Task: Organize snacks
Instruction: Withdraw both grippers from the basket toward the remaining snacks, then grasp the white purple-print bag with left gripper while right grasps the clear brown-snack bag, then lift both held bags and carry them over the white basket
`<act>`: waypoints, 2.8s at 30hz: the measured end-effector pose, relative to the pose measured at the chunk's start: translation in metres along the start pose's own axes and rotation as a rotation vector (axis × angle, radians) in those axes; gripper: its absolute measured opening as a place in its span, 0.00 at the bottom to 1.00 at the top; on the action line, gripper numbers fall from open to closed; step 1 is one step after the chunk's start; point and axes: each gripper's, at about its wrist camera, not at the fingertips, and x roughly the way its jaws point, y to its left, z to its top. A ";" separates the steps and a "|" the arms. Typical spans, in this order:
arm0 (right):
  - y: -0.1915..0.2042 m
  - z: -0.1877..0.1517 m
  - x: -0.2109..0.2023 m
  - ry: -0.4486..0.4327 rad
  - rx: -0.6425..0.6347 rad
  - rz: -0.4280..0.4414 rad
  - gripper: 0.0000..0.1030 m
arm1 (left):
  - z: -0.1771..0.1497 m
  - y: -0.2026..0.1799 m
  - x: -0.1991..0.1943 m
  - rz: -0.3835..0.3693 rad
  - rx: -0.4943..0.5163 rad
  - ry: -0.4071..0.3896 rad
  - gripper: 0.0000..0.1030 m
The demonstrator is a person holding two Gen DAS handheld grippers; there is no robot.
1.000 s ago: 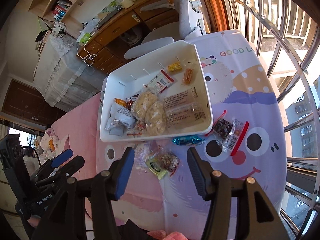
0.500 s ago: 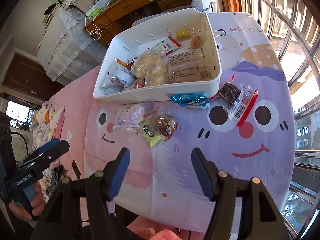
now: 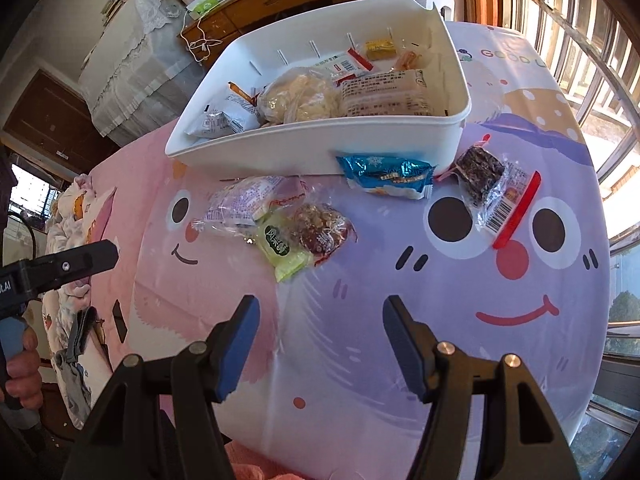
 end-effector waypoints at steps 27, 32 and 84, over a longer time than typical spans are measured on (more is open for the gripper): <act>0.032 0.026 0.069 -0.099 -0.321 -0.142 0.63 | 0.066 -0.042 0.120 -0.033 0.150 0.202 0.78; 0.028 0.029 0.079 -0.072 -0.329 -0.157 0.63 | 0.073 -0.041 0.138 -0.027 0.139 0.242 0.74; 0.047 0.045 -0.043 -0.317 -0.336 -0.150 0.42 | 0.075 -0.054 -0.071 -0.064 0.177 -0.127 0.54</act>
